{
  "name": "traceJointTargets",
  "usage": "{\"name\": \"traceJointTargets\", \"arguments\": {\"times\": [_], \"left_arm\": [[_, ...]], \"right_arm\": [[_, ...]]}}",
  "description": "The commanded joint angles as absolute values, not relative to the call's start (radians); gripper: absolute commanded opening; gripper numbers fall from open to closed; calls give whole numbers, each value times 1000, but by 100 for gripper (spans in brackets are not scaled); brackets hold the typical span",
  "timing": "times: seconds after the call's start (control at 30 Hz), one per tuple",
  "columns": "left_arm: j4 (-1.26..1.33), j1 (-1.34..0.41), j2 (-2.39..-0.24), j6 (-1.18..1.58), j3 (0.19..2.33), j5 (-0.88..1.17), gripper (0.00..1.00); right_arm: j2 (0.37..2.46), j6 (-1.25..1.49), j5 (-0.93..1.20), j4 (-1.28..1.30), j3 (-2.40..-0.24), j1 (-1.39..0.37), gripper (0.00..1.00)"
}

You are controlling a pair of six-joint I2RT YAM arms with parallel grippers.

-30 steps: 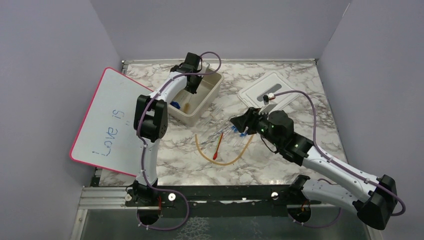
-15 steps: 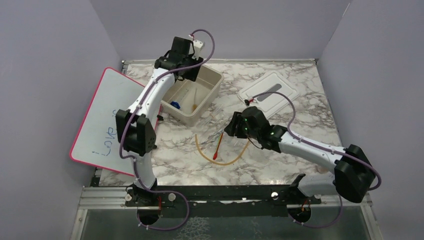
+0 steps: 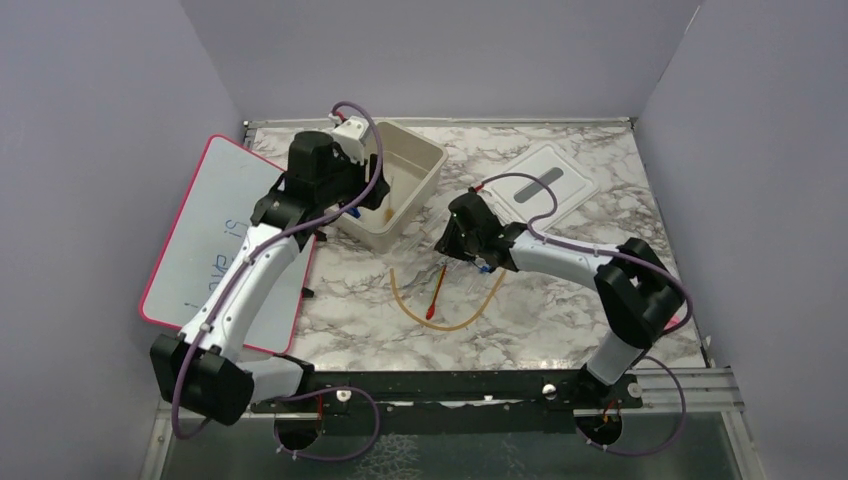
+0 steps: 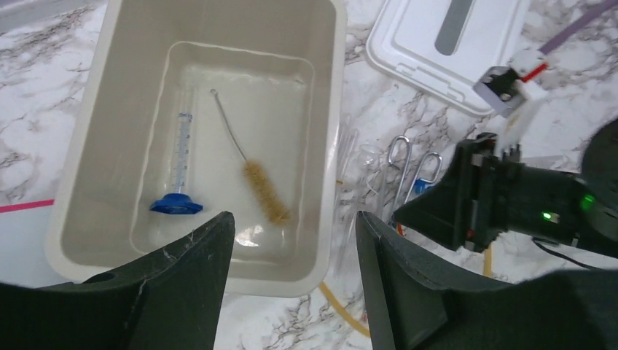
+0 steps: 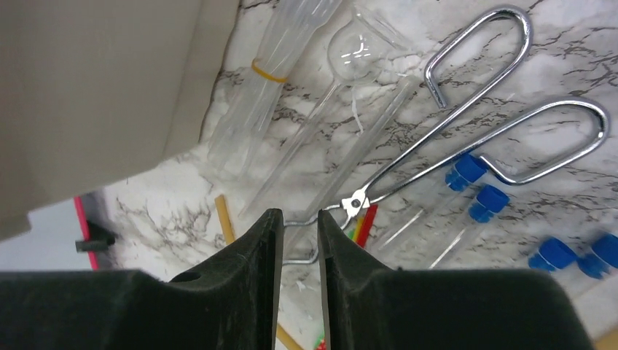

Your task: Organize the chemistry lab equipment

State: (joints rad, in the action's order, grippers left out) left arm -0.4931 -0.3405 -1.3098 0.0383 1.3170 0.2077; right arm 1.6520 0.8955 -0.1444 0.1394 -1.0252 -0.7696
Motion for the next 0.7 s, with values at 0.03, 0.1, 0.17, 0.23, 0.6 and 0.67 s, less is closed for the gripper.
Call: {"name": "traceJointTargets", "arguments": {"times": [0.03,0.1,0.17,0.23,0.6,0.67], "left_arm": [[-175,-339,-1115,121,1073,308,65],[-121,-339,-1081,136,1012,310,65],[-94,-339,-1065,148,983,311,65],[-85,-339,-1058,142,972,316,65],[-77,-339,-1083,120,947,311,66],[-75,-339,-1083,121,943,306,67]], "right_arm": [[1774,1029,-177,149,-1116,-761,26],[1812,1054,-193,159,-1142,-761,27],[1841,1074,-213,165,-1162,-762,28],[1863,1085,-223,169,-1182,-761,29],[1968,1161,-344,298,-1307,-761,32],[1977,1177,-357,332,-1322,-762,34]]}}
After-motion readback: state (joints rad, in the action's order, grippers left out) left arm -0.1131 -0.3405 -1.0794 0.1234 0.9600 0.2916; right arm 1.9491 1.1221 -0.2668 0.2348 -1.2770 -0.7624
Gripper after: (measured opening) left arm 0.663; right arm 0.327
